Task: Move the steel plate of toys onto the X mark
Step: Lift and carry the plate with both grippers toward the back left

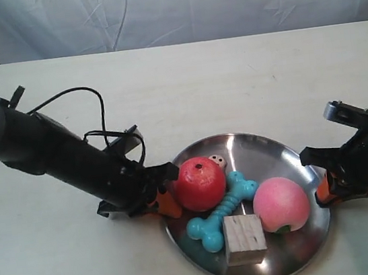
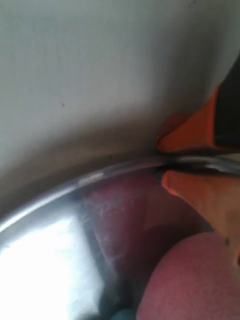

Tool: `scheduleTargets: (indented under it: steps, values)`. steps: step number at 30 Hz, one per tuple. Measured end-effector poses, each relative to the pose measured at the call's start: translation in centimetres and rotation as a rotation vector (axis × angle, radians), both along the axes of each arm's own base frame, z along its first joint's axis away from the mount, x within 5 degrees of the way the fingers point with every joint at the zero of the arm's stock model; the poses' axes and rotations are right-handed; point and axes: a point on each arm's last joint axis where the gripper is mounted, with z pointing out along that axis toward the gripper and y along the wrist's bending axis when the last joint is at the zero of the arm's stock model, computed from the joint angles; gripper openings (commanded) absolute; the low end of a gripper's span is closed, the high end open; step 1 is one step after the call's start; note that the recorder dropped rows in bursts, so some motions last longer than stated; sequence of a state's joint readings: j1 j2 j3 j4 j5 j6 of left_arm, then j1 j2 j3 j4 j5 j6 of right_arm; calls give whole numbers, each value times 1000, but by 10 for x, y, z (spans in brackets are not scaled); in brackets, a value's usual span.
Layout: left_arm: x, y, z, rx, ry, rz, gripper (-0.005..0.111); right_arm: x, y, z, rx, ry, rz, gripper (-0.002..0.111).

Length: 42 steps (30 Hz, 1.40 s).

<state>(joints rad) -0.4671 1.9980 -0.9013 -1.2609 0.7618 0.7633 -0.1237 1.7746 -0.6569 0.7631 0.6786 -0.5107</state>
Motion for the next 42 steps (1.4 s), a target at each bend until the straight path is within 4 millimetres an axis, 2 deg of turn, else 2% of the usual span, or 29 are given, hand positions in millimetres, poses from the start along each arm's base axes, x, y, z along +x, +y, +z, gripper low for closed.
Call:
scheduleTargets:
  steps: [7,14,20,26,31,36,42]
  values:
    - [28,11,16,-11,-34,1,0,21,3,9,36,-22,18,0]
    - [47,21,27,3,-46,12,0,39,9,23,57,-52,17,0]
    - [70,38,40,5,-91,46,0,63,26,34,55,-95,41,0]
    - [100,73,56,-4,-146,140,0,98,52,42,70,-135,49,0]
    - [121,112,65,0,-195,260,0,127,86,41,117,-136,58,0]
    - [127,145,62,77,-215,322,0,149,123,34,136,-139,100,0]
    - [126,163,53,191,-238,331,0,162,155,12,128,-113,144,0]
